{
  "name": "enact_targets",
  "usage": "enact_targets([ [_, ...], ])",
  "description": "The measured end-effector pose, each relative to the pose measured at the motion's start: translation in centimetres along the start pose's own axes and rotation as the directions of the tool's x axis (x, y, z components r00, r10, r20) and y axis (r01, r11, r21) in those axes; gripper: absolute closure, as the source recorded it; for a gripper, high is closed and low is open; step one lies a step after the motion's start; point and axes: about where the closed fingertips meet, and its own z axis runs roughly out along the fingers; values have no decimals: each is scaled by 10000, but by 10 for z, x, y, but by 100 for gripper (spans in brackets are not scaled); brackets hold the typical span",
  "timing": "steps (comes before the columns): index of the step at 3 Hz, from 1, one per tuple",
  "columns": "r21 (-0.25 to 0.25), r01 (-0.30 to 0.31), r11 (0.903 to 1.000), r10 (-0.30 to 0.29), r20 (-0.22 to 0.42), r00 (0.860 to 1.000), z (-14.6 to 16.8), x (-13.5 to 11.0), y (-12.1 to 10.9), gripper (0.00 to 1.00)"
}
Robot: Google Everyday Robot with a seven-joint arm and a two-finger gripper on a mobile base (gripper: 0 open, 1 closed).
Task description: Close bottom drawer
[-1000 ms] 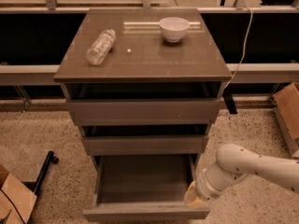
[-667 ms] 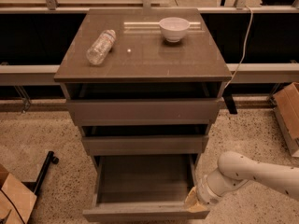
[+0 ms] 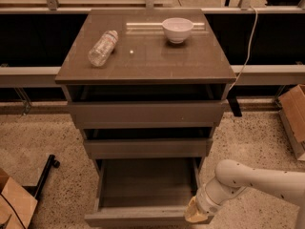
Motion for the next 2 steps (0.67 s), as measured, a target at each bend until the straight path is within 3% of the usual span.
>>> enact_targets([
  [2,-129,-337,9993,338,75,9994,65,46,-39,100],
])
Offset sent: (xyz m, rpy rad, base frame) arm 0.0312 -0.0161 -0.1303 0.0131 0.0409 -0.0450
